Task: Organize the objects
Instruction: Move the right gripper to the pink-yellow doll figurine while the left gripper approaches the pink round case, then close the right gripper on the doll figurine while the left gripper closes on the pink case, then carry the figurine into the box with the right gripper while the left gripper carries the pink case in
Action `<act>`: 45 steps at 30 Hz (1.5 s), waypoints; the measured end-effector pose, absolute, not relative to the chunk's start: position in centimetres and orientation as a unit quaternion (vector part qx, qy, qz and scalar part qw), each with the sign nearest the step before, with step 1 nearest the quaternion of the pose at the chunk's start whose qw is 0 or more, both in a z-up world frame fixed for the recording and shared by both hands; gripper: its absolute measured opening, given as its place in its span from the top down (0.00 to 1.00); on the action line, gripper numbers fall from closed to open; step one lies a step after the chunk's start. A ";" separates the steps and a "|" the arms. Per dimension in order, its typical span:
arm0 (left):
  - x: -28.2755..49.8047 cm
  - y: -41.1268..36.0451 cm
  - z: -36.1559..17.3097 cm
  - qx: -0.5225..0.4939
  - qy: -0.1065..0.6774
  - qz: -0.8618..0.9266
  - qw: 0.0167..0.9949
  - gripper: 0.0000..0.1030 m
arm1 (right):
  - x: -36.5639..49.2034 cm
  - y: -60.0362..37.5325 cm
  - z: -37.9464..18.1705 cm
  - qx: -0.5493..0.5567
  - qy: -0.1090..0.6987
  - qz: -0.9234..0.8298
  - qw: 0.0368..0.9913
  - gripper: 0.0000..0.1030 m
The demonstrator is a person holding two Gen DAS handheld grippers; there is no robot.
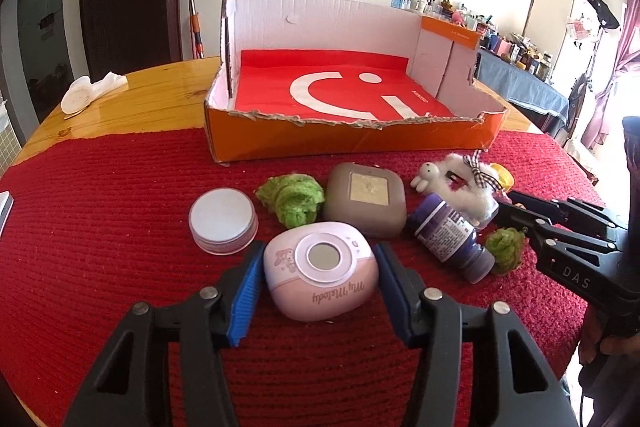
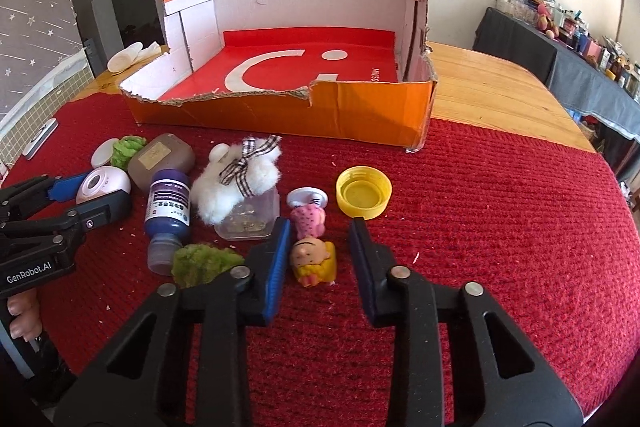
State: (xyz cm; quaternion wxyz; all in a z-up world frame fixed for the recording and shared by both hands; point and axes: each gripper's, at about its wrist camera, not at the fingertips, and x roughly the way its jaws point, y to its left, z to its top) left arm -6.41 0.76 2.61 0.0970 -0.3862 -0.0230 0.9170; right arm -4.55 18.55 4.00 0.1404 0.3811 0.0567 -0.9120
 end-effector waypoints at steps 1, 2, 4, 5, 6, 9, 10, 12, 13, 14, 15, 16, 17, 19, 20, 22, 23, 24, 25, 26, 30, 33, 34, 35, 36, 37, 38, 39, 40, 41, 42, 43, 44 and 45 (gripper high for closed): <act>-6.3 0.8 2.6 -0.385 -0.026 0.917 0.102 0.45 | -4.4 18.5 4.0 0.380 0.056 -0.912 0.145 0.80; -6.1 0.8 2.7 -0.382 -0.028 0.918 0.103 0.45 | -4.3 18.3 4.0 0.379 0.057 -0.912 0.147 0.80; -5.7 1.0 2.9 -0.378 -0.027 0.919 0.105 0.45 | -4.0 18.3 4.1 0.375 0.056 -0.913 0.149 0.80; -5.6 1.1 3.0 -0.375 -0.026 0.920 0.106 0.45 | -3.8 18.3 4.2 0.374 0.055 -0.914 0.149 0.80; -5.4 1.1 3.1 -0.373 -0.026 0.922 0.107 0.45 | -3.6 18.4 4.4 0.370 0.052 -0.915 0.149 0.80; -5.0 1.2 3.8 -0.360 -0.022 0.926 0.107 0.45 | -3.1 18.6 5.2 0.360 0.049 -0.920 0.149 0.80; -4.9 1.3 4.0 -0.357 -0.021 0.927 0.108 0.45 | -3.0 18.7 5.5 0.357 0.049 -0.921 0.149 0.80; -4.7 1.2 4.3 -0.352 -0.022 0.930 0.108 0.45 | -2.8 18.6 6.1 0.350 0.050 -0.923 0.149 0.80; -4.6 1.2 4.4 -0.350 -0.021 0.930 0.108 0.45 | -2.7 18.6 6.3 0.348 0.051 -0.924 0.150 0.80; -4.6 1.1 4.5 -0.348 -0.021 0.931 0.107 0.45 | -2.6 18.6 6.4 0.346 0.052 -0.925 0.150 0.80; -4.6 1.1 4.6 -0.347 -0.021 0.931 0.107 0.45 | -2.5 18.7 6.5 0.344 0.052 -0.925 0.149 0.80; -4.5 1.1 4.6 -0.347 -0.021 0.932 0.106 0.45 | -2.5 18.7 6.5 0.344 0.051 -0.926 0.149 0.80; -4.5 1.0 4.6 -0.347 -0.021 0.932 0.106 0.45 | -2.5 18.7 6.5 0.345 0.051 -0.925 0.150 0.80; -4.4 0.9 4.8 -0.346 -0.021 0.932 0.104 0.45 | -2.5 18.7 6.5 0.344 0.050 -0.926 0.149 0.80; -4.4 0.8 4.9 -0.344 -0.020 0.933 0.103 0.45 | -2.5 18.6 6.6 0.344 0.050 -0.926 0.150 0.80; -4.5 0.6 5.3 -0.338 -0.020 0.935 0.102 0.45 | -2.4 18.6 6.8 0.339 0.051 -0.927 0.151 0.80; -4.5 0.5 5.7 -0.334 -0.020 0.937 0.102 0.45 | -2.4 18.6 7.1 0.336 0.052 -0.928 0.151 0.80; -4.6 0.5 6.0 -0.331 -0.020 0.938 0.102 0.45 | -2.5 18.6 7.4 0.332 0.052 -0.929 0.153 0.80; -4.8 0.4 6.5 -0.327 -0.019 0.939 0.103 0.45 | -2.6 18.7 7.7 0.329 0.052 -0.930 0.154 0.80; -5.1 0.3 6.9 -0.324 -0.020 0.940 0.104 0.45 | -2.8 18.7 8.2 0.325 0.051 -0.931 0.154 0.80; -6.8 0.1 8.6 -0.318 -0.019 0.941 0.117 0.45 | -4.1 18.5 10.3 0.309 0.054 -0.935 0.164 0.80; -8.8 -0.1 9.7 -0.320 -0.021 0.940 0.119 0.45 | -6.0 18.5 11.8 0.304 0.056 -0.936 0.167 0.80; -9.5 0.0 10.0 -0.320 -0.014 0.940 0.117 0.45 | -6.8 18.5 12.1 0.305 0.056 -0.936 0.167 0.80; -10.1 0.1 10.3 -0.319 -0.006 0.941 0.112 0.45 | -7.8 18.5 12.3 0.310 0.057 -0.935 0.165 0.80; -10.7 0.2 10.7 -0.316 0.001 0.942 0.110 0.45 | -8.7 18.5 12.4 0.314 0.056 -0.934 0.162 0.80; -11.4 0.3 10.9 -0.317 0.011 0.942 0.105 0.45 | -9.7 18.5 12.5 0.321 0.054 -0.932 0.160 0.80; -12.0 0.3 11.0 -0.321 0.015 0.942 0.099 0.45 | -10.6 18.5 12.5 0.329 0.055 -0.929 0.160 0.80; -12.6 0.4 11.1 -0.326 0.016 0.940 0.101 0.45 | -11.4 18.5 12.5 0.335 0.055 -0.927 0.157 0.80; -13.2 0.4 11.1 -0.334 0.015 0.937 0.105 0.45 | -12.3 18.4 12.5 0.343 0.059 -0.925 0.155 0.80; -14.0 0.4 11.0 -0.346 0.012 0.932 0.104 0.45 | -12.9 18.3 12.4 0.349 0.062 -0.922 0.153 0.80; -14.6 0.4 10.8 -0.353 0.012 0.930 0.102 0.45 | -13.6 18.2 12.3 0.356 0.065 -0.920 0.149 0.80; -15.1 0.4 10.7 -0.358 0.015 0.928 0.101 0.45 | -14.2 18.0 12.2 0.363 0.070 -0.917 0.148 0.80; -15.5 0.5 10.4 -0.363 0.021 0.926 0.101 0.45 | -14.7 17.9 12.0 0.372 0.074 -0.913 0.150 0.80; -16.0 0.6 10.2 -0.369 0.028 0.924 0.098 0.45 | -15.2 17.7 11.9 0.381 0.077 -0.909 0.152 0.80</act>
